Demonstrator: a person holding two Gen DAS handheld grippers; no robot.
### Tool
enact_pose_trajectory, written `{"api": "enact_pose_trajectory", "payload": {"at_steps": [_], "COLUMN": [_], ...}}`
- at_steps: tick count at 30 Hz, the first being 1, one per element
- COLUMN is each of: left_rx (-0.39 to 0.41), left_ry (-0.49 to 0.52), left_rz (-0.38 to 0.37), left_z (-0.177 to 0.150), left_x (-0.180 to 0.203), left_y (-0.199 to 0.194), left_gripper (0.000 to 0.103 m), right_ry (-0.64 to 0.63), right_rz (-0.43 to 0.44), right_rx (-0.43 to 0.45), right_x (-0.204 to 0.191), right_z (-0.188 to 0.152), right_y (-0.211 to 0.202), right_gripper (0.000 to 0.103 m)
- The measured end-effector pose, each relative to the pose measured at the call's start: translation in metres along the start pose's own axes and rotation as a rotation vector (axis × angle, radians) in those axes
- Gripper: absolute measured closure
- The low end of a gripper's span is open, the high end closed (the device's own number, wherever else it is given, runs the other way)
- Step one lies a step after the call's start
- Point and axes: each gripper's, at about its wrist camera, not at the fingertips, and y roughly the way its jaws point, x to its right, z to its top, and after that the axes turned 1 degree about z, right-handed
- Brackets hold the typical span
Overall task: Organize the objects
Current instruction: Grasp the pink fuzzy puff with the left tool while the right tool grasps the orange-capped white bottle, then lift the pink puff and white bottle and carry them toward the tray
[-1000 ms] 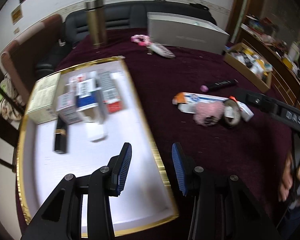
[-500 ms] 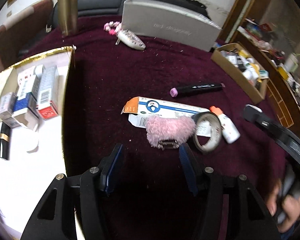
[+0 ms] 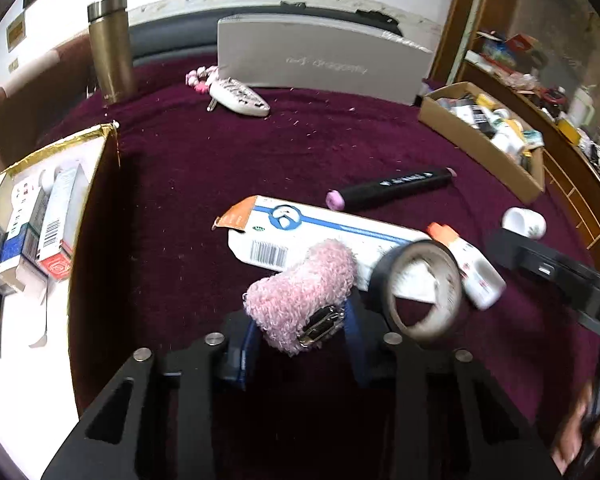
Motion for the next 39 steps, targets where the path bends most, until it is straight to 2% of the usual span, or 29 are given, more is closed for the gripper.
{"api": "enact_pose_trajectory", "payload": {"at_steps": [2,3,4,6,9,12,14,20,24,36,39], "left_rx": [0.018,0.025,0.028,0.021,0.017,0.022,0.027,0.067,0.085,0.198,0.231], "left_ry": [0.008,0.007,0.001,-0.001,-0.007,0.010,0.004,-0.040,-0.039,0.010,0.036], "left_rz": [-0.004,-0.006,-0.012,-0.026,-0.039,-0.048,-0.068,-0.096,-0.094,0.032,0.086], "left_z": [-0.006,-0.009,-0.011,-0.012,-0.011,-0.011,-0.010,-0.006,-0.006,-0.008,-0.008], "left_x": [0.000,0.000,-0.001,-0.002,-0.003,-0.004,-0.007,-0.019,-0.017,-0.008,-0.003], "left_y": [-0.007,-0.010,-0.011,-0.008,-0.006,-0.004,-0.006,-0.015,-0.018,-0.030,-0.037], "left_gripper": [0.072,0.072,0.072,0.072,0.072,0.072,0.072,0.072,0.072,0.072,0.072], "right_ry": [-0.030,-0.046,-0.059,-0.082,-0.109,-0.183,-0.189,-0.113,-0.104,-0.117,-0.129], "right_rz": [-0.028,-0.037,-0.048,-0.072,-0.099,-0.168,-0.192,-0.146,-0.135,-0.099,-0.096], "right_rx": [-0.026,-0.039,-0.050,-0.066,-0.100,-0.084,-0.077,-0.040,-0.008,0.028,0.039], "right_x": [-0.003,-0.005,-0.006,-0.008,-0.010,-0.019,-0.020,-0.006,-0.011,-0.023,-0.026], "right_z": [-0.002,-0.004,-0.005,-0.007,-0.011,-0.014,-0.016,-0.014,-0.010,-0.008,-0.009], "right_y": [0.005,0.009,0.012,0.018,0.030,0.032,0.031,0.014,0.008,0.003,0.001], "right_gripper": [0.047,0.051,0.060,0.070,0.078,0.079,0.079,0.079,0.079,0.079,0.079]}}
